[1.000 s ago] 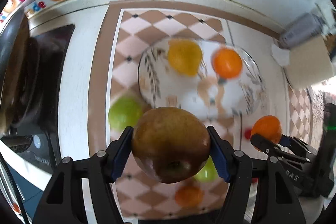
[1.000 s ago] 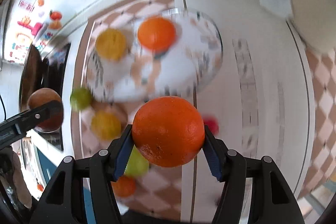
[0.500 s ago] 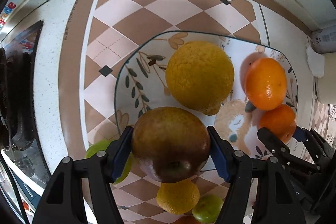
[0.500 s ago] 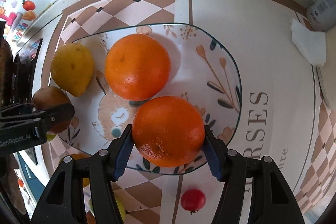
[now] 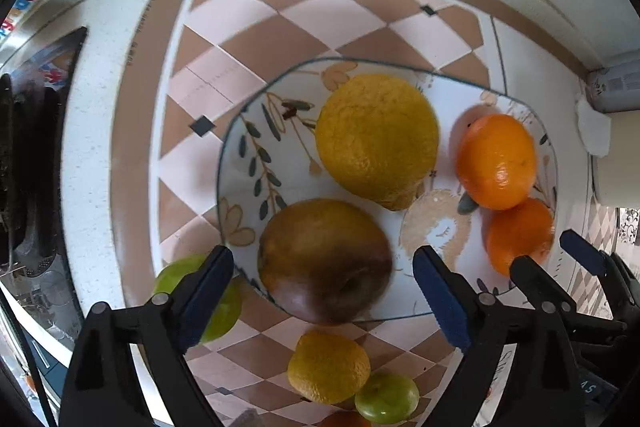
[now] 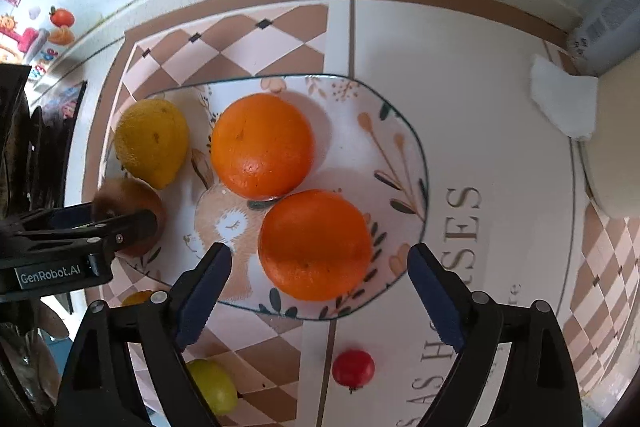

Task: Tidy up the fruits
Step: 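Raise both open tools away from the plate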

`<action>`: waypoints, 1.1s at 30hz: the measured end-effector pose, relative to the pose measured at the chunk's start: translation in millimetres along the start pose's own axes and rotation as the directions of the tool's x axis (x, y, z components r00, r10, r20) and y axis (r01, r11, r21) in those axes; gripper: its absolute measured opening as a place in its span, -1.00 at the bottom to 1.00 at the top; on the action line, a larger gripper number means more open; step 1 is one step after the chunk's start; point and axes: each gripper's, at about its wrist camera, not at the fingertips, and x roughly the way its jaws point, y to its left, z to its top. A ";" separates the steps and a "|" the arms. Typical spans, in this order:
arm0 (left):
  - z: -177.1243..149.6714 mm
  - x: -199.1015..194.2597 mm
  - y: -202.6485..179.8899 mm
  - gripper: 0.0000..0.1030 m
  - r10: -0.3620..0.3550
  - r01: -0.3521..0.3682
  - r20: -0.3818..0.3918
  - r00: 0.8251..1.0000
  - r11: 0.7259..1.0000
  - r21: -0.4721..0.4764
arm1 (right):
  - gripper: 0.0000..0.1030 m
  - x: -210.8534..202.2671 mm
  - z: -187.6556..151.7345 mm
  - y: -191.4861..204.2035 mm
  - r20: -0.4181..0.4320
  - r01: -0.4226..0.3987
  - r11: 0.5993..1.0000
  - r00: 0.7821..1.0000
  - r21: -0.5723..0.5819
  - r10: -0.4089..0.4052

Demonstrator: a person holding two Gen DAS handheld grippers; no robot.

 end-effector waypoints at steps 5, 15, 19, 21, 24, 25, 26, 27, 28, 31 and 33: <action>-17.3 -30.2 6.5 0.78 0.049 -0.048 0.087 0.995 0.999 -0.006 | 0.78 -29.6 -17.5 -3.2 0.046 0.047 0.999 0.998 0.022 -0.048; -82.8 -91.2 -3.1 0.78 0.089 -0.092 0.248 0.965 0.996 0.001 | 0.78 -93.7 -65.7 5.4 0.141 0.074 0.997 0.987 0.029 -0.077; -104.0 -118.2 -8.1 0.78 0.085 -0.094 0.306 0.948 0.995 0.016 | 0.78 -117.0 -84.1 11.8 0.175 0.064 0.997 0.982 0.033 -0.069; -116.7 -134.0 -10.0 0.78 0.086 -0.099 0.335 0.938 0.995 0.022 | 0.78 -132.6 -96.6 14.7 0.197 0.064 0.997 0.978 0.031 -0.069; -135.9 -154.7 -12.7 0.78 0.087 -0.108 0.375 0.923 0.993 0.036 | 0.78 -152.3 -111.4 19.1 0.227 0.058 0.998 0.972 0.029 -0.063; -141.8 -161.1 -13.3 0.78 0.087 -0.111 0.387 0.918 0.993 0.040 | 0.78 -159.4 -116.5 20.5 0.238 0.055 0.998 0.969 0.029 -0.061; -147.6 -166.6 -14.1 0.79 0.085 -0.112 0.397 0.914 0.993 0.047 | 0.78 -164.7 -120.5 21.9 0.247 0.053 0.998 0.967 0.028 -0.059; -153.3 -172.2 -15.0 0.78 0.080 -0.111 0.405 0.911 0.992 0.053 | 0.78 -171.3 -125.1 23.7 0.255 0.052 0.998 0.965 0.027 -0.057; -158.0 -176.3 -15.9 0.78 0.078 -0.111 0.413 0.908 0.992 0.057 | 0.78 -177.6 -129.7 25.0 0.265 0.047 0.999 0.963 0.027 -0.052; -170.5 -187.5 -16.0 0.78 0.068 -0.104 0.436 0.898 0.993 0.061 | 0.78 -196.2 -142.6 29.7 0.294 0.038 0.999 0.955 0.024 -0.043; -180.0 -196.6 -14.5 0.78 0.058 -0.092 0.451 0.891 0.994 0.055 | 0.78 -210.3 -152.7 34.0 0.319 0.044 0.999 0.946 0.021 -0.048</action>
